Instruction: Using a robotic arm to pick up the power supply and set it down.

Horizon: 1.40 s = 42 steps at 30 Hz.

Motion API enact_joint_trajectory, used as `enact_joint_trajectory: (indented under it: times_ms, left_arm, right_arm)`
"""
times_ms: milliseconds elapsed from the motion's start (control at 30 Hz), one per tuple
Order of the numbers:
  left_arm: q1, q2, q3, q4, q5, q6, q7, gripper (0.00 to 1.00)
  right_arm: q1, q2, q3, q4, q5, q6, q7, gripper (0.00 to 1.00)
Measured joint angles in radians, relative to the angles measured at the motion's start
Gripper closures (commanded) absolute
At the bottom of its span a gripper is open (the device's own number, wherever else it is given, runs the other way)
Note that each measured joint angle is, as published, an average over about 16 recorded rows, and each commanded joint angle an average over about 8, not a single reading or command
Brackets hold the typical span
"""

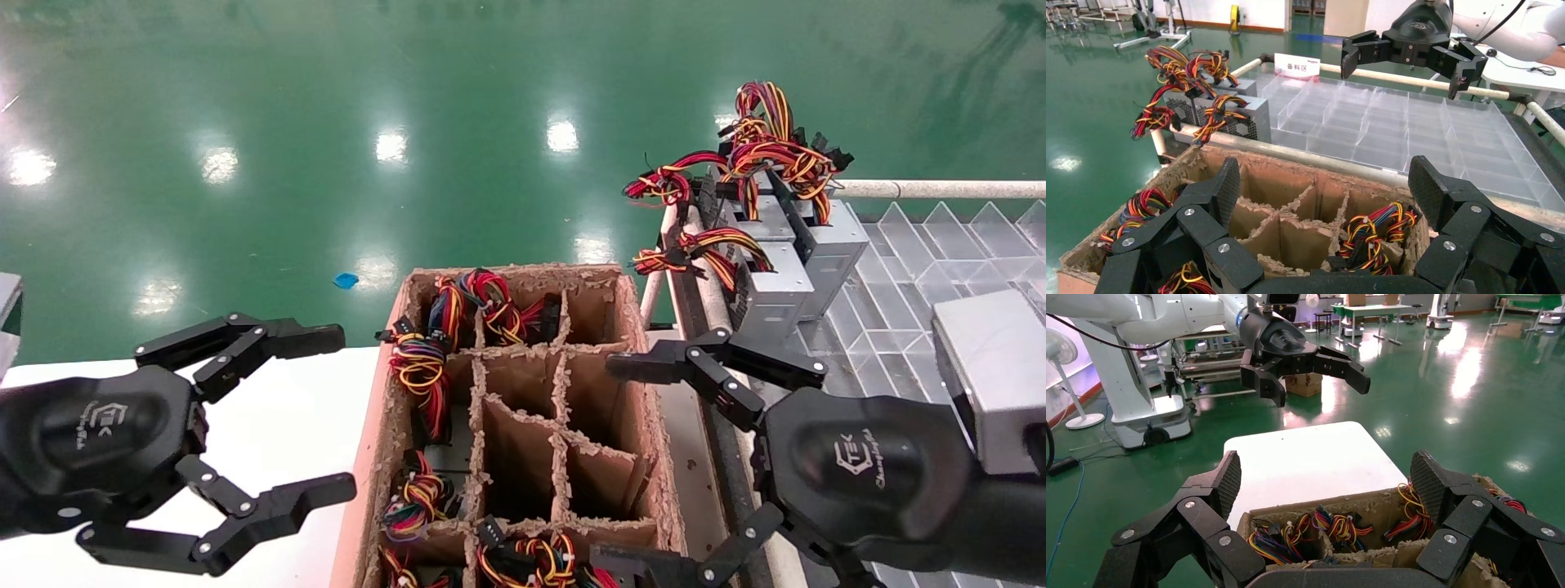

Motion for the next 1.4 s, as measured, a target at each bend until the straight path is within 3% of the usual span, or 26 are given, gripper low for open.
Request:
enact_joint_trajectory:
  times_ms: [400,667,1000,1400]
  left_arm:
    - [0.000,0.000,0.000,0.000,0.000,0.000,0.000,0.00]
    - [0.000,0.000,0.000,0.000,0.000,0.000,0.000,0.98]
    - [0.000,0.000,0.000,0.000,0.000,0.000,0.000,1.00]
    - [0.000,0.000,0.000,0.000,0.000,0.000,0.000,1.00]
  right_arm:
    - [0.000,0.000,0.000,0.000,0.000,0.000,0.000,0.00]
    - [0.000,-0.018,-0.005,-0.023,-0.004,0.004,-0.009,0.00]
    - [0.072,-0.162,-0.054,-0.176,-0.062,0.018,-0.073,0.00]
    - [0.303,-0.454,-0.194,-0.502,-0.279,0.058,-0.211,0.01]
